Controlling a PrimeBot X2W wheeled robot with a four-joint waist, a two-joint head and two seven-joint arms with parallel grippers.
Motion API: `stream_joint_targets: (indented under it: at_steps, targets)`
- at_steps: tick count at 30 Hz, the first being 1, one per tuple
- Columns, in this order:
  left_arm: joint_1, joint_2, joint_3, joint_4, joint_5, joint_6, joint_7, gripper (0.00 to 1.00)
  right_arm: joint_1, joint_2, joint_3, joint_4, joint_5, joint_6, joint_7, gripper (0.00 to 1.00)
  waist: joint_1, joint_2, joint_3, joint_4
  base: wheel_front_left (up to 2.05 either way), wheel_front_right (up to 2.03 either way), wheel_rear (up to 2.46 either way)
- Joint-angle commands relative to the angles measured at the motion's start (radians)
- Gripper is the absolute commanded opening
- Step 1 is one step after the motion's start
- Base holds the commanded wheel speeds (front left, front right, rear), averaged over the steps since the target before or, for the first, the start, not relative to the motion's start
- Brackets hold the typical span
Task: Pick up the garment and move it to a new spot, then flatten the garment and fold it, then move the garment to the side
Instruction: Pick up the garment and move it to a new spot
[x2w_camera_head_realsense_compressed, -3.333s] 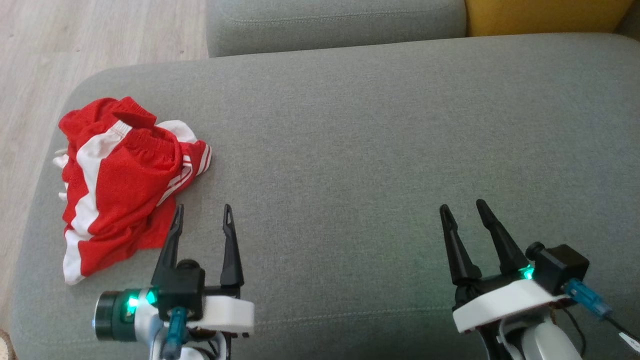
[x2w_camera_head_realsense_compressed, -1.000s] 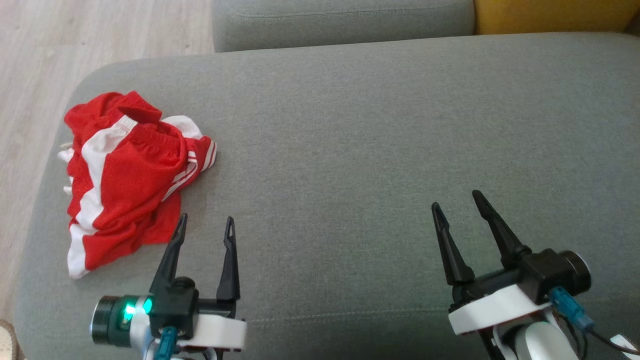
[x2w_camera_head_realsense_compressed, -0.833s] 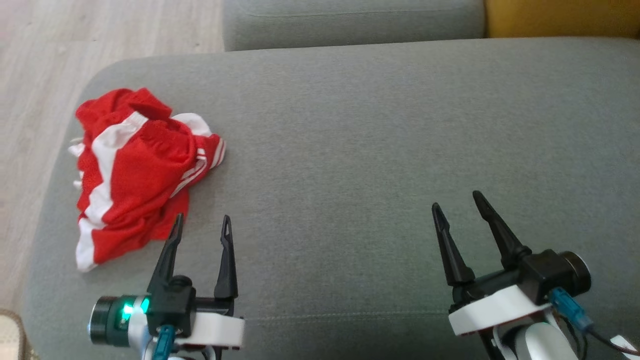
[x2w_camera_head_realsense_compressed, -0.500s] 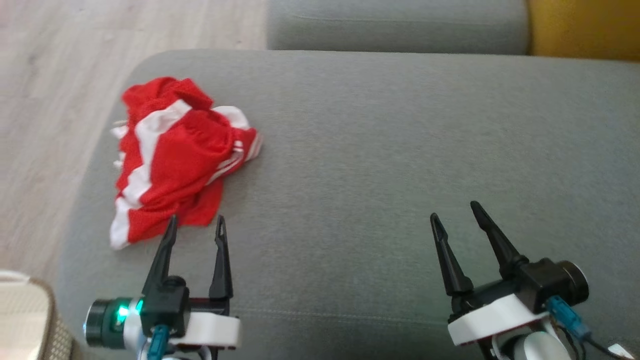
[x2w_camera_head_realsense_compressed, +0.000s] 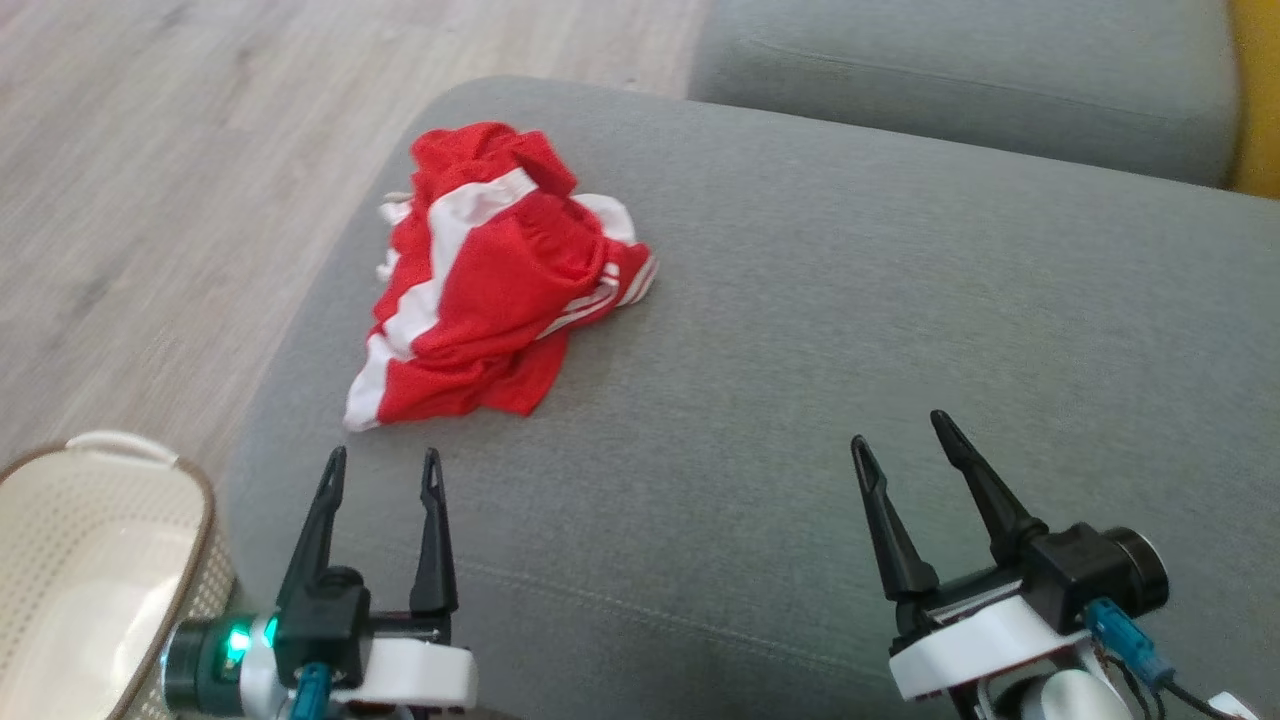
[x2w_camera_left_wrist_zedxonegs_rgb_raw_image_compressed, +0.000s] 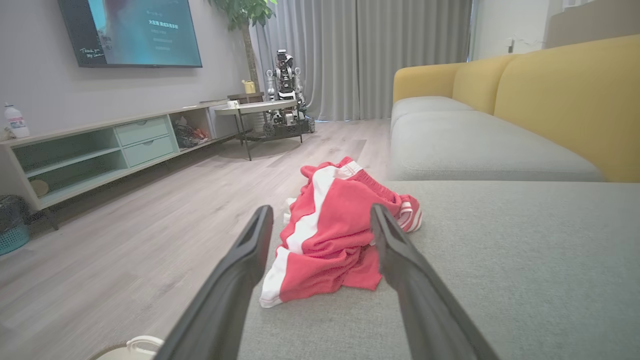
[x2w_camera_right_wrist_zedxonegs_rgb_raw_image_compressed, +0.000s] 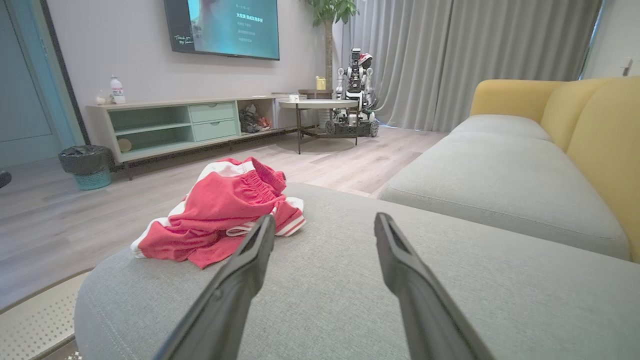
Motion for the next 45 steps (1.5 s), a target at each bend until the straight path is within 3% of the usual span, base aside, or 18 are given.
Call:
stream_joint_targets:
  at_steps: [1, 12, 18, 21, 28, 34, 40, 45]
  targets:
    - [-0.031, -0.005, 0.040, -0.034, 0.010, -0.001, -0.012, 1.00, -0.019, -0.012, 0.023, -0.036, -0.001, 0.000, -0.009, 1.00, 0.0000, -0.0001, 0.006, 0.026, 0.00, 0.00, 0.00]
    - [-0.054, -0.012, 0.060, -0.050, 0.009, -0.005, -0.012, 1.00, -0.030, -0.012, 0.026, -0.033, -0.018, 0.000, -0.009, 1.00, 0.0000, -0.0001, 0.045, 0.036, 0.00, 0.00, 0.00]
    - [-0.185, 0.009, 0.097, -0.067, -0.018, -0.071, -0.012, 1.00, -0.052, -0.012, 0.027, -0.041, -0.039, 0.000, -0.009, 1.00, 0.0000, -0.0001, 0.108, 0.020, 0.00, 0.00, 0.00]
    - [-0.315, 0.029, 0.122, -0.025, -0.036, -0.127, -0.012, 1.00, -0.075, -0.012, 0.024, -0.041, -0.058, 0.000, -0.009, 1.00, 0.0000, -0.0001, 0.153, 0.002, 0.00, 0.00, 0.00]
    - [-0.650, 0.097, 0.134, 0.265, -0.043, -0.248, 0.002, 1.00, -0.119, -0.012, 0.040, -0.039, -0.086, 0.000, -0.009, 1.00, 0.0000, -0.0001, 0.231, -0.076, 0.00, 0.00, 0.00]
    - [-0.911, 0.113, 0.152, 0.551, -0.106, -0.334, 0.132, 1.00, -0.146, -0.030, 0.037, -0.050, -0.093, 0.000, -0.009, 1.00, 0.0000, -0.0001, 0.299, -0.138, 0.00, 0.00, 0.00]
    - [-1.078, 0.152, 0.138, 0.799, -0.101, -0.362, 0.306, 1.00, -0.177, -0.041, 0.027, -0.066, -0.092, 0.000, -0.009, 1.00, 0.0000, -0.0001, 0.363, -0.187, 0.00, 0.00, 0.00]
    - [-1.137, 0.187, 0.090, 0.946, -0.043, -0.337, 0.440, 1.00, -0.192, -0.039, 0.026, -0.071, -0.088, 0.000, -0.009, 1.00, 0.0000, -0.0001, 0.395, -0.208, 0.00, 0.00, 0.00]
